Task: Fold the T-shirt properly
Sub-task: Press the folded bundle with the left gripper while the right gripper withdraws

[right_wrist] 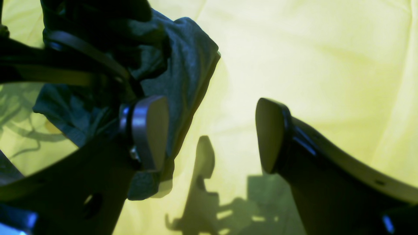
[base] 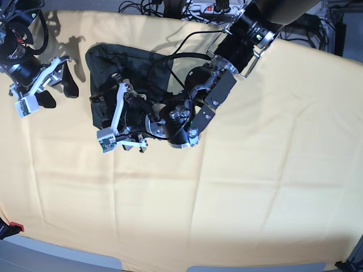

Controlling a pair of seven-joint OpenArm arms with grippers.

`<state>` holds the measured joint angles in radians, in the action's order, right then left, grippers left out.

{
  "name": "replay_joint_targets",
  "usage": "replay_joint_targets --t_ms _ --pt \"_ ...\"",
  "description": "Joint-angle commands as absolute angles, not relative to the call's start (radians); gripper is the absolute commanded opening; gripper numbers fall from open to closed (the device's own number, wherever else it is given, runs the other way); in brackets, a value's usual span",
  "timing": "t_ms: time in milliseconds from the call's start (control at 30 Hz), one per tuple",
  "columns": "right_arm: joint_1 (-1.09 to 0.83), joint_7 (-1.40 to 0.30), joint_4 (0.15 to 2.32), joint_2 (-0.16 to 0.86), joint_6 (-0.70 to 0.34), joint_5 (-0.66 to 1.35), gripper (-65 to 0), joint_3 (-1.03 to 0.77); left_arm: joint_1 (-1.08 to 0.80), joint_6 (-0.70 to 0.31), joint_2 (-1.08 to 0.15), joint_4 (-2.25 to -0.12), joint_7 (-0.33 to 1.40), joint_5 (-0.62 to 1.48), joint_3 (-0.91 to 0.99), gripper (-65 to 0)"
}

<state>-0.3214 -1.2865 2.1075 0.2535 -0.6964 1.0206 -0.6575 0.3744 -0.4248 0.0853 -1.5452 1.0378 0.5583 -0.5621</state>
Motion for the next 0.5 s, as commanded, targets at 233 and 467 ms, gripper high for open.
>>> replay_joint_targets --t_ms 233,467 --pt "-0.317 -1.264 2.125 0.266 -0.698 1.039 -21.5 -0.663 0.388 -0.425 0.100 -1.510 1.008 0.550 -0.575 -22.6" --pt "-0.316 -1.256 2.125 0.266 -0.698 1.042 -23.7 -0.663 0.389 -0.390 0.100 -1.501 0.989 0.559 -0.575 -65.0"
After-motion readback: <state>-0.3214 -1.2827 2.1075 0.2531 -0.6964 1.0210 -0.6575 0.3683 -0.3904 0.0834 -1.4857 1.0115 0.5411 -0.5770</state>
